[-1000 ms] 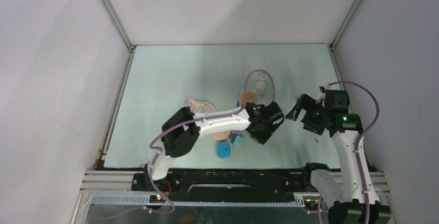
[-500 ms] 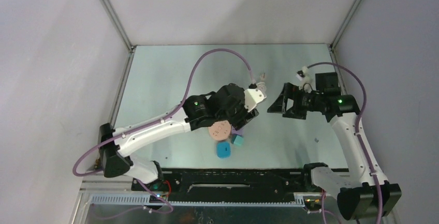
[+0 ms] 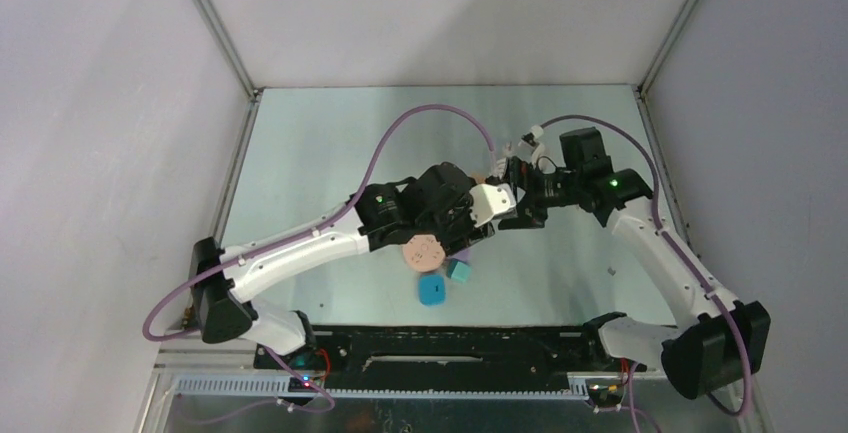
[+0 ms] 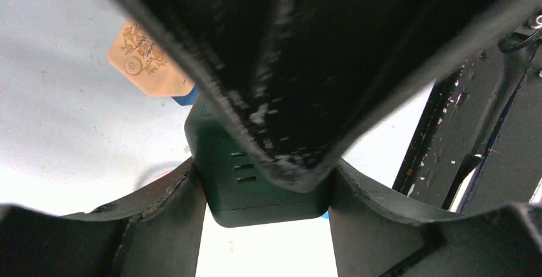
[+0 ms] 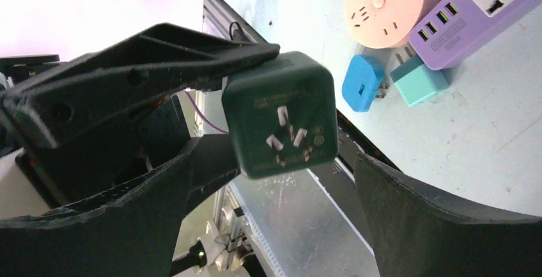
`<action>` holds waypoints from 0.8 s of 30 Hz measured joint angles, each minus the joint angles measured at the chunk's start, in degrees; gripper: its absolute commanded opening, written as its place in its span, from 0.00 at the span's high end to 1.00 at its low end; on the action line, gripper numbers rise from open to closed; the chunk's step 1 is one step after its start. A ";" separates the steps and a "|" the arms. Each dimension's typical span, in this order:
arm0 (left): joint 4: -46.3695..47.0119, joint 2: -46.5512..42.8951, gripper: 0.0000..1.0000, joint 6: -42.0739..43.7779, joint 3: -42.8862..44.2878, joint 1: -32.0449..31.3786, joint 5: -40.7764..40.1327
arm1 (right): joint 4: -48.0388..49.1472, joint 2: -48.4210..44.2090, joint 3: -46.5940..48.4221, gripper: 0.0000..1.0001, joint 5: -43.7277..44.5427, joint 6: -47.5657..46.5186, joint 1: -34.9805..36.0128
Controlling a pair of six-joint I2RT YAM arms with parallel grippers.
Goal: Insert the plug
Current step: Pick up the plug from the center of the board.
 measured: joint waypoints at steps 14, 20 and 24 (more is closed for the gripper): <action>0.81 0.07 1.00 2.54 1.60 0.00 0.37 | 9.75 9.25 0.07 0.79 -7.91 2.82 0.85; 0.66 0.22 0.60 2.43 2.08 0.33 -1.75 | 11.74 9.88 0.02 1.00 -9.88 0.55 0.22; 1.70 0.63 0.18 2.03 3.69 -0.20 -3.54 | 12.83 8.68 0.04 1.00 -11.89 0.66 -2.12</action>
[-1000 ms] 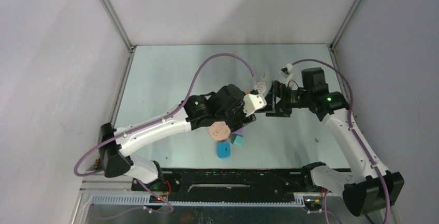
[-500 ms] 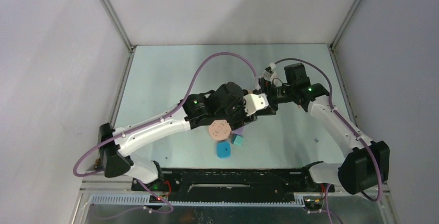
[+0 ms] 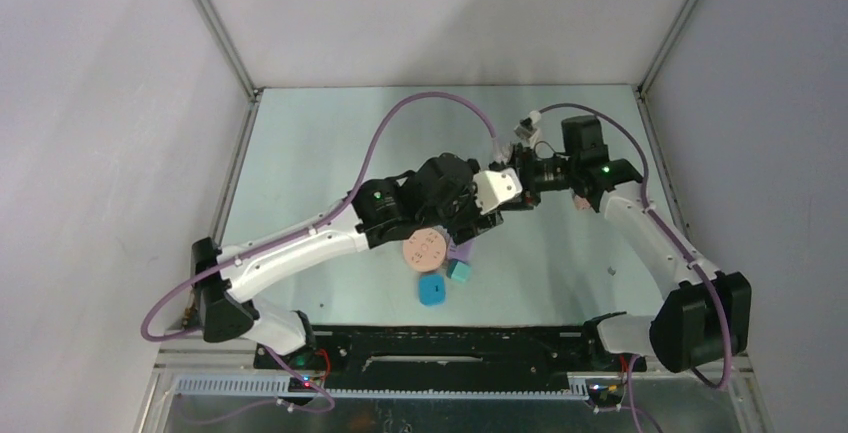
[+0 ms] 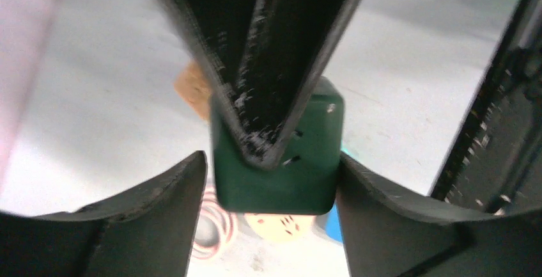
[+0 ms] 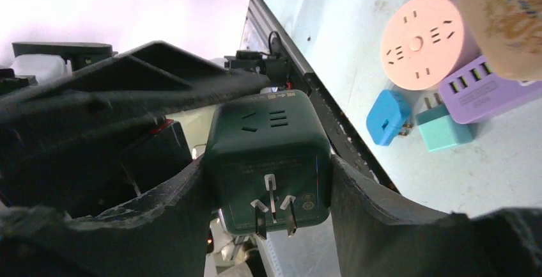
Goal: Insert the plug
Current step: Pick up the plug from the center of the board.
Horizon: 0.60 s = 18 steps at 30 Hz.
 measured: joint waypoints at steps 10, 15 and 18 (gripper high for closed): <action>20.81 -13.00 0.00 -1.95 -7.56 1.18 -4.50 | 9.49 -6.32 -0.04 1.00 -4.46 9.68 -10.27; 33.94 -23.56 0.00 -1.86 -15.76 4.81 3.91 | 16.57 -8.31 -0.04 1.00 -7.15 14.19 -10.51; 40.83 -27.63 0.00 -1.53 -21.79 6.23 11.21 | 19.19 -8.85 -0.04 1.00 -8.76 14.97 -10.49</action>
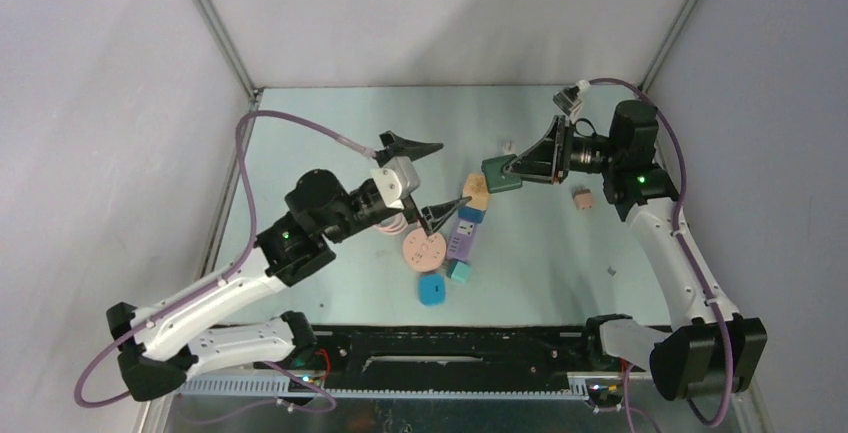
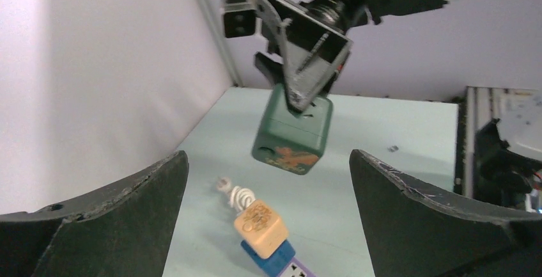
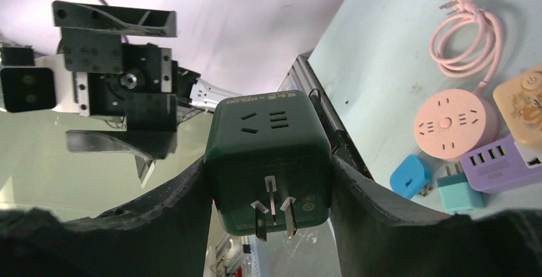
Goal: Insert the plug
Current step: Pick up the plug from the center of the board.
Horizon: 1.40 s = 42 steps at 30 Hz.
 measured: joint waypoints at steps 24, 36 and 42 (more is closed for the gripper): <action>28.20 12.26 0.29 3.76 -7.93 1.31 13.22 | 16.74 -0.20 0.00 1.00 -3.34 9.90 5.68; 27.45 13.81 0.34 8.70 -8.09 1.31 10.08 | 17.64 -0.17 0.00 1.00 -3.78 10.75 6.01; 25.42 13.73 0.91 11.69 -8.35 1.09 10.43 | 14.45 -0.02 0.00 0.80 -2.86 8.41 5.95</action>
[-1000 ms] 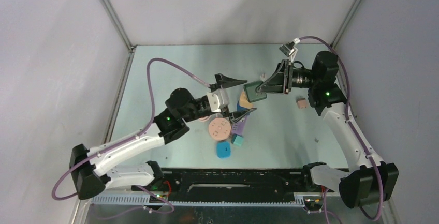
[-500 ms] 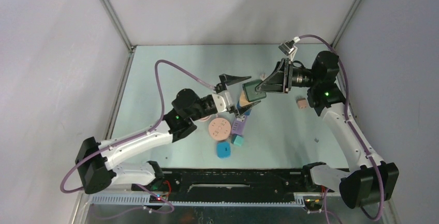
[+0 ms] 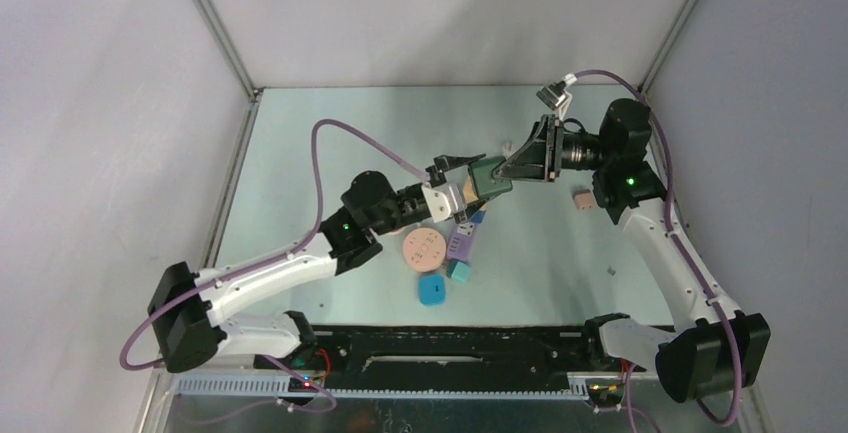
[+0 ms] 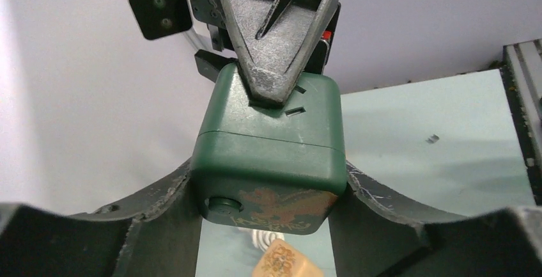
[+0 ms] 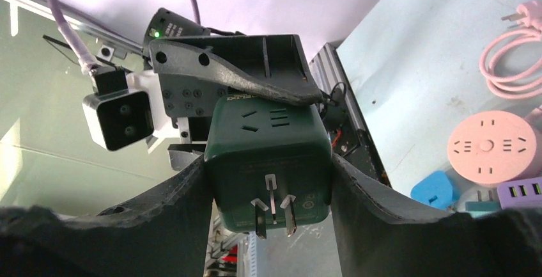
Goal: Insert the plug
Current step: Pick up the plug from the center of the board, then move the socket to the center of the board.
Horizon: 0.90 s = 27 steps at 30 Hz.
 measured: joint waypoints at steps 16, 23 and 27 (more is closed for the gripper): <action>-23.65 -16.70 1.00 -11.26 -2.56 6.12 -5.38 | -26.67 -4.35 0.00 0.00 13.60 -18.71 -10.34; -47.25 -19.30 1.00 -28.65 6.58 10.36 -17.59 | -41.99 -5.66 0.00 0.00 30.18 -26.05 -10.40; -62.95 -12.63 1.00 -38.86 20.65 13.79 -17.42 | -48.37 -5.66 0.00 0.01 36.94 -30.21 -10.40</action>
